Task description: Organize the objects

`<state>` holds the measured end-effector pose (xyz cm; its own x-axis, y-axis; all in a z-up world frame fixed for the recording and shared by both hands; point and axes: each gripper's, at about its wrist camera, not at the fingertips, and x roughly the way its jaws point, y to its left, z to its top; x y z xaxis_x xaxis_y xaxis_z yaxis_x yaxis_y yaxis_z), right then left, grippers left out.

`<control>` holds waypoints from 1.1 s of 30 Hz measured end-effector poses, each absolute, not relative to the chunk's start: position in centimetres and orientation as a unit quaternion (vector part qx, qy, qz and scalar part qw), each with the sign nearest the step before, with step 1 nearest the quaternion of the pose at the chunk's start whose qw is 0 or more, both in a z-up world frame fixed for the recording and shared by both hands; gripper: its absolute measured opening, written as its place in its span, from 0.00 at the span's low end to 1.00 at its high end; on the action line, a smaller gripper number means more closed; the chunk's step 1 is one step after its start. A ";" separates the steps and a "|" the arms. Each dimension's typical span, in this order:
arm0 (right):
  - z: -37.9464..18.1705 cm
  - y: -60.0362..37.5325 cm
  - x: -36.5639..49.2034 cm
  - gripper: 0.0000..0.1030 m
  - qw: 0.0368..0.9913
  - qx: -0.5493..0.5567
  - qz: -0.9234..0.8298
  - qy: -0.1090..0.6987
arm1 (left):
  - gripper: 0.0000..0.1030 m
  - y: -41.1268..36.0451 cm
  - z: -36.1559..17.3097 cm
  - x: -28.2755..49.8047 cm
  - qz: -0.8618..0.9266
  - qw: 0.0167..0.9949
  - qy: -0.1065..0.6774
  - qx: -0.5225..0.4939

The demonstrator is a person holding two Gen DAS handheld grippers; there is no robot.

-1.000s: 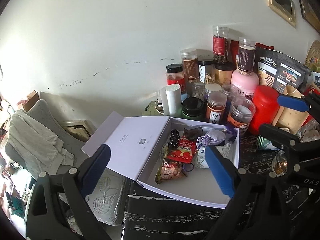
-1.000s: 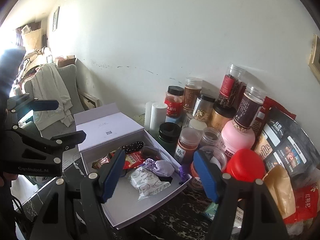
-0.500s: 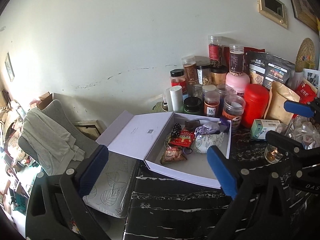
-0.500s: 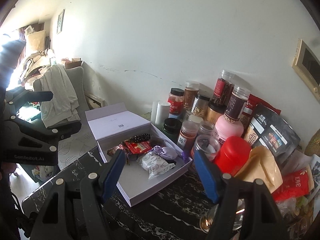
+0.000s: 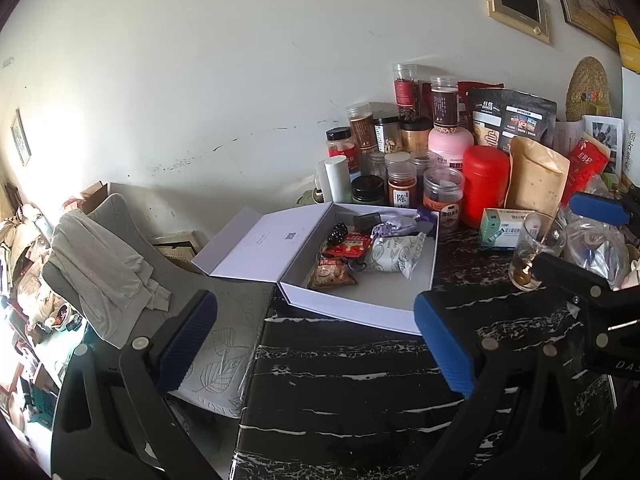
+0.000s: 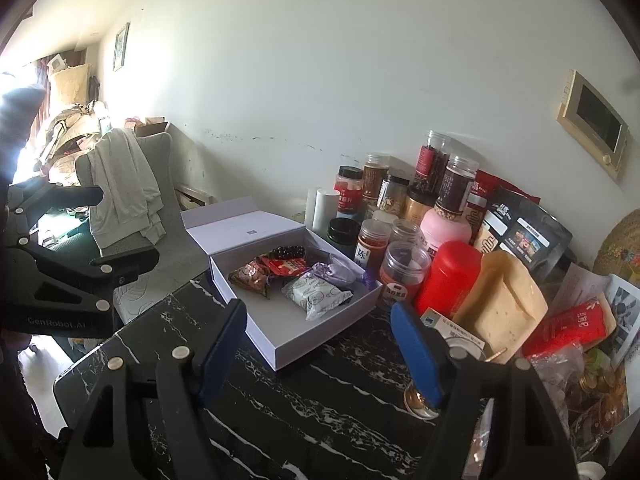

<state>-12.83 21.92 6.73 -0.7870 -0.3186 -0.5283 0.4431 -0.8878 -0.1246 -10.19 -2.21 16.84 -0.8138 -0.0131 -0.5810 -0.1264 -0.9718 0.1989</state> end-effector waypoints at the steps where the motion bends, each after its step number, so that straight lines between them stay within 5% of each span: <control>1: 6.6 22.0 -12.5 0.73 0.203 0.255 -0.937 0.122 | 0.96 -2.2 16.6 -9.9 0.945 0.032 0.114 -0.305; 33: 3.8 22.4 -9.5 0.73 0.213 0.286 -0.927 0.116 | 0.96 -3.1 13.7 -6.5 0.937 0.025 0.105 -0.331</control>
